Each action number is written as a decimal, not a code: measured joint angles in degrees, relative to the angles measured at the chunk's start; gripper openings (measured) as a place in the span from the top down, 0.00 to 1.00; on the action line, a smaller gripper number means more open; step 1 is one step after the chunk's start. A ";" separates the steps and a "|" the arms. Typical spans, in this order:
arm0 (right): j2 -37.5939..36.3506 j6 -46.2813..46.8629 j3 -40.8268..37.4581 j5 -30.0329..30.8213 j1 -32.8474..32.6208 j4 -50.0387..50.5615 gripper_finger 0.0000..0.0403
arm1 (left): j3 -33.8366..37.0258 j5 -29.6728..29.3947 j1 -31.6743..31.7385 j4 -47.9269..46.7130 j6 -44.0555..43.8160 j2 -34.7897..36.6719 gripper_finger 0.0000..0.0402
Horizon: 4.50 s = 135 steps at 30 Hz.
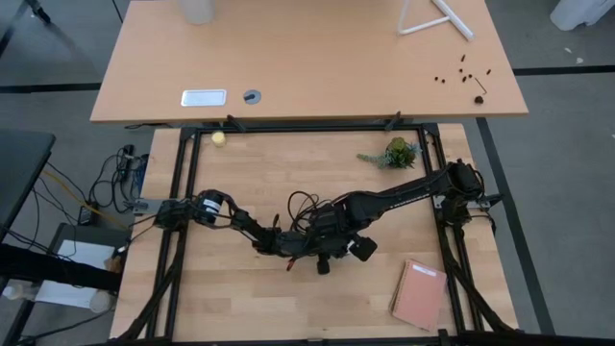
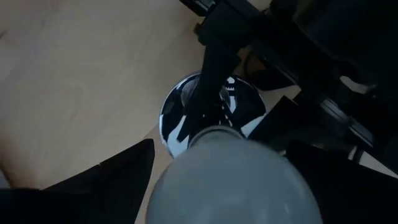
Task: Screw lightbulb
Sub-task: Insert the light bulb into the lamp
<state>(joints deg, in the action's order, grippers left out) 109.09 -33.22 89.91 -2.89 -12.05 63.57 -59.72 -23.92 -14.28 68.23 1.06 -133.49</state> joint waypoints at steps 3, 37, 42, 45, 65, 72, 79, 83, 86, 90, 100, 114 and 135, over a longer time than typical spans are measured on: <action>-1.16 0.01 0.00 -0.19 0.08 1.00 0.07 | 0.00 0.01 0.00 -0.01 0.07 -0.01 0.54; -0.96 14.73 -4.04 1.13 1.05 -3.74 0.34 | 0.00 -0.05 -0.07 0.06 -0.10 -0.02 0.54; -0.93 32.23 -4.06 1.30 1.07 -3.68 0.39 | 0.00 -0.04 -0.07 0.09 -0.44 -0.02 0.54; -0.91 45.63 -4.07 1.57 1.07 -3.60 0.36 | 0.00 -0.04 -0.07 0.15 -0.51 -0.02 0.54; -0.90 98.74 -4.11 2.01 1.40 -5.08 0.31 | 0.00 -0.17 -0.07 0.13 -0.21 -0.04 0.52; -3.49 93.23 -4.33 2.82 1.40 -4.62 0.27 | -0.02 -0.13 -0.07 -0.17 0.03 -0.04 0.51; -8.94 88.03 -4.29 8.66 0.10 -4.56 0.22 | -0.02 -0.13 -0.07 -0.23 -0.02 -0.04 0.51; -12.98 87.11 -4.20 11.67 -1.37 -1.71 0.21 | -0.02 -0.14 -0.07 -0.31 -0.04 -0.04 0.51; -16.02 87.47 -4.11 18.44 -5.33 2.84 0.21 | -0.02 -0.13 -0.07 -0.29 -0.08 -0.04 0.51; -18.36 90.16 -7.13 27.05 -12.93 4.69 0.21 | -0.02 -0.12 -0.07 -0.34 0.10 -0.04 0.51; -25.07 96.17 -35.47 43.04 -27.53 -19.32 0.20 | -0.02 -0.10 -0.09 -0.50 0.86 -0.04 0.51; -27.22 62.98 -68.08 55.76 -26.33 -91.08 0.23 | 0.00 0.77 -0.08 -0.02 -1.51 -0.04 0.51; -12.60 39.62 -70.31 36.05 -14.14 -130.51 0.24 | -0.09 1.72 -0.09 -0.11 -4.30 -0.04 0.51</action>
<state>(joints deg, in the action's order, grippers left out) 96.49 6.39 19.59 33.16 -26.19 -66.94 -59.81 -22.20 -14.37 68.12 -3.25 -133.53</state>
